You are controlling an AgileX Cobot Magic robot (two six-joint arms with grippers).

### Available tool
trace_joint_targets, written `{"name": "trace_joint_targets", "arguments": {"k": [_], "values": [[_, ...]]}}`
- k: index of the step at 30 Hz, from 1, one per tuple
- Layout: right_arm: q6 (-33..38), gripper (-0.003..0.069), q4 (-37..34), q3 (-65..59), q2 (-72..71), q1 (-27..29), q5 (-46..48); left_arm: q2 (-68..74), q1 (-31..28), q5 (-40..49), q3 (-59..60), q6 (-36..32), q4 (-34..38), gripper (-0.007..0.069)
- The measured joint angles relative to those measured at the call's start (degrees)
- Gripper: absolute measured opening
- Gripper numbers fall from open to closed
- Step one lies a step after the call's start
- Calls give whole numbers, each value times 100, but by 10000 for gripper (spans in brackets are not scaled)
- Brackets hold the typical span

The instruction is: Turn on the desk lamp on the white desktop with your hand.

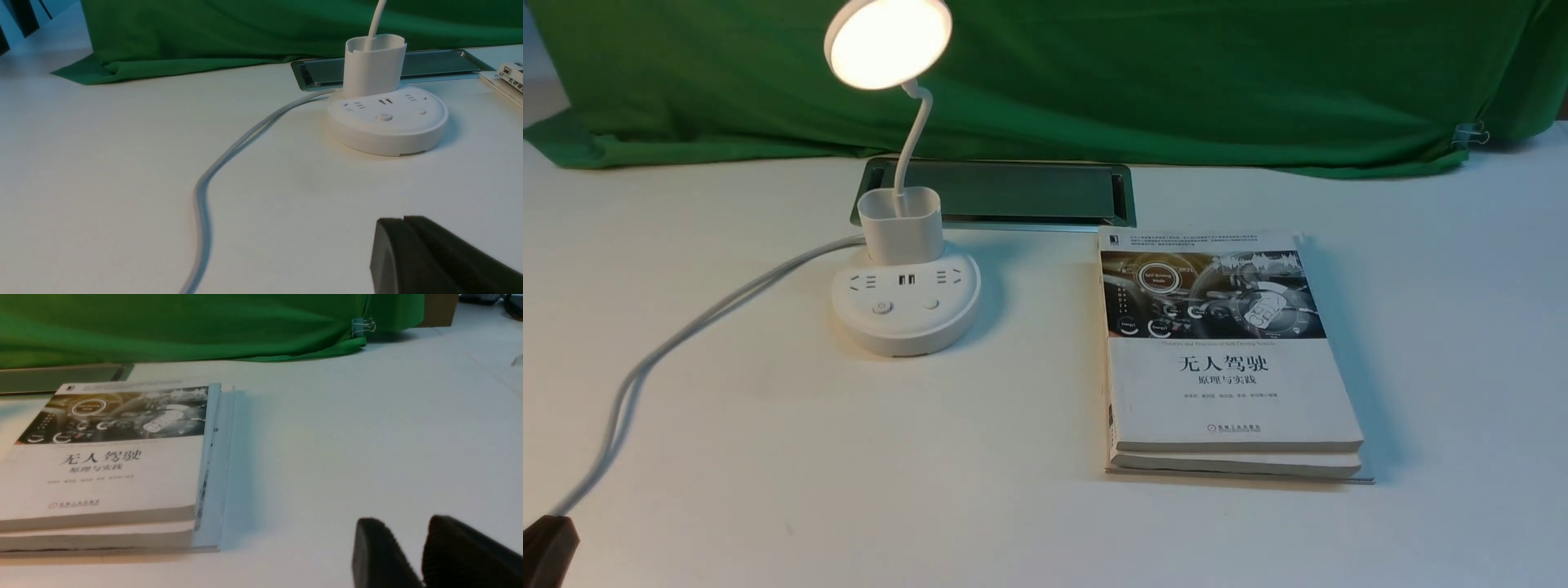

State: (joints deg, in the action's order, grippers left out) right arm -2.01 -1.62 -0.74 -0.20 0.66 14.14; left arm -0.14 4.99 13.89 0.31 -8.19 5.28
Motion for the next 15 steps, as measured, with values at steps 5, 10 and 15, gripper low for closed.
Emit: {"name": "trace_joint_targets", "arguments": {"k": [5, 10, 15], "values": [[0, 238, 0, 0, 0, 0, 0, 0, 0, 0, 0, -5, -4, 21], [0, 238, 0, 0, 0, 0, 0, 0, 0, 0, 0, -89, -4, 21], [0, 238, 0, 0, 0, 0, 0, 0, 0, 0, 0, -89, -4, 21]]}}
